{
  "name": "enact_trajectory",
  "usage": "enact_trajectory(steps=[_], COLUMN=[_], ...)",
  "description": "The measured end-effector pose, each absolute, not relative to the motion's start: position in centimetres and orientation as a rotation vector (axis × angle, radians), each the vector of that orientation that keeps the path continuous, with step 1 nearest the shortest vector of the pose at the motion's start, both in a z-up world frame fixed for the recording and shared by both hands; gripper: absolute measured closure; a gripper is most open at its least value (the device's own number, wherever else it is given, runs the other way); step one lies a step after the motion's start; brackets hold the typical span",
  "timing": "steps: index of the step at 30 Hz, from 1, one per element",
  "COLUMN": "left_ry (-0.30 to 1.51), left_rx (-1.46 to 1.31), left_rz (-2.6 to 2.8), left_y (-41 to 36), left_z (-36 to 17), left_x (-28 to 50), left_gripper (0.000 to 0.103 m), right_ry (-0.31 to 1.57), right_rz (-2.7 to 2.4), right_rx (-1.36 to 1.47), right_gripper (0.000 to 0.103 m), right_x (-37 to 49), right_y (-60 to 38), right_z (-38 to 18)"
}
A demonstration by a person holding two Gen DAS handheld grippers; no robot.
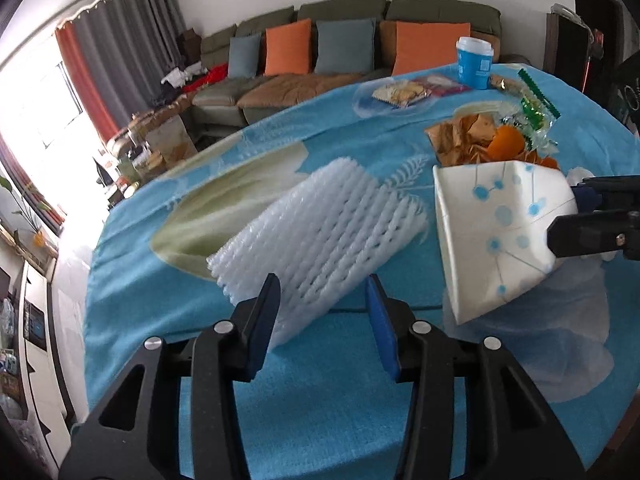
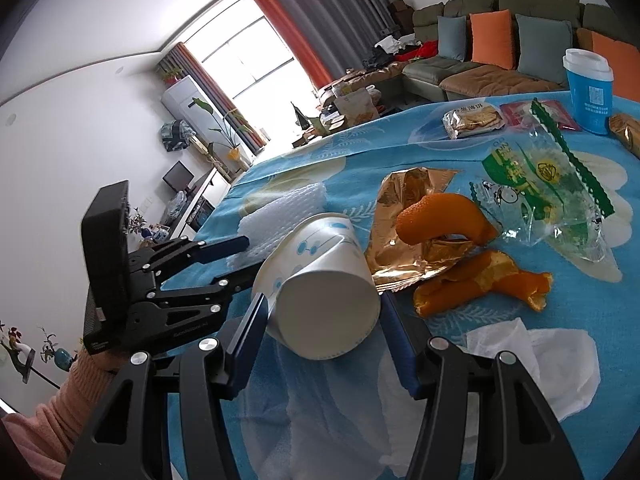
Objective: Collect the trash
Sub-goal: 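Grasp the white foam sleeve with the left gripper while the right gripper grasps a paper cup, then carry foam sleeve and cup to the teal bin, lowering the foam sleeve inside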
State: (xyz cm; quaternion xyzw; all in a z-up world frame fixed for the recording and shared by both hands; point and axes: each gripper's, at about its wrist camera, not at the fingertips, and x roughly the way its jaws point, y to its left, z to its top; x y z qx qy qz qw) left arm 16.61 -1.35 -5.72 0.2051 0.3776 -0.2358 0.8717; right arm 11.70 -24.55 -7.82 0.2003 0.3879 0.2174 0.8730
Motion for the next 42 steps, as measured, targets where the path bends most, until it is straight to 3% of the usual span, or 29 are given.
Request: enact_trajectory(steps=[7,24,42], left_ry=[0.779,0.679,0.671], left_rx=[0.387,0.170,0.021], left_rz=[-0.481,-0.385,-0.212], left_y=[-0.5,7.1,16.1], left_z=[-5.2,-1.2,-0.4], left_x=[16.6,9.3,3.1], left_gripper=[0.093,0.094,0.094], right_ry=[0.807,0.782,0.788], right_rz=[0.464,0.563,0.746], right_rx=[0.420,0.425,0.364], right_gripper=[0.048,0.048,0.048], right_x=[11.8,11.7,12.4], right_y=[-24.8,-22.3,-15.2], right_z=[-7.7,-5.9,-3.9])
